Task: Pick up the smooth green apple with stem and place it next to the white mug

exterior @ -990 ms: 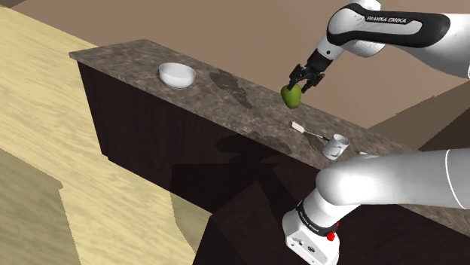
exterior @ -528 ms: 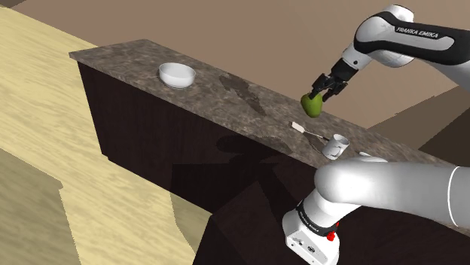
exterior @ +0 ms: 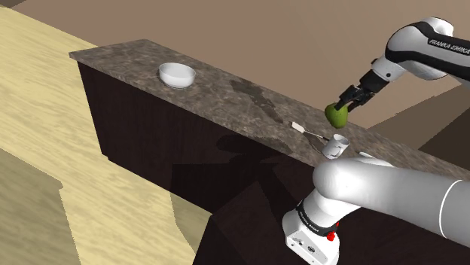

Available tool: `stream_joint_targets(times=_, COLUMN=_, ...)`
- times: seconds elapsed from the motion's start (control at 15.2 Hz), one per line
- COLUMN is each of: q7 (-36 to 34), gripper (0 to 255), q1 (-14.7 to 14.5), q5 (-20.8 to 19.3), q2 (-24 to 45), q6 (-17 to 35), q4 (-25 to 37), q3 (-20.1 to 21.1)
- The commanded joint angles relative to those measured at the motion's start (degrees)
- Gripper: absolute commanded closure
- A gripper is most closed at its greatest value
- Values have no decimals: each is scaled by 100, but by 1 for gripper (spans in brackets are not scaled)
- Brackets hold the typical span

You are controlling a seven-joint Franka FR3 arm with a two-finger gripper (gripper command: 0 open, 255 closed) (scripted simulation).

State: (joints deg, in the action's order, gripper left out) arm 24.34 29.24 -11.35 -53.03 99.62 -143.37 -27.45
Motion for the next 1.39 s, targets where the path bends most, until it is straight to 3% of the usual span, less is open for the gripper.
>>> stream_joint_targets(times=0.0, q7=249, gripper=255, q1=157, q5=-175, q2=-157, q6=-166, q4=10, q3=-196)
stream_joint_targets(times=0.66, q7=1590, gripper=255, q1=593, q5=-997, q2=-248, q6=-762, q4=696, q3=-1370)
stream_joint_targets(times=1.19, q7=2676, gripper=255, q1=521, q5=-1526, q2=46, q6=-1077, q4=1672, q3=-2414)
stream_joint_targets(times=1.32, q7=2725, gripper=255, q1=517, q5=-1578, q2=46, q6=-1028, q4=1653, q3=-2500)
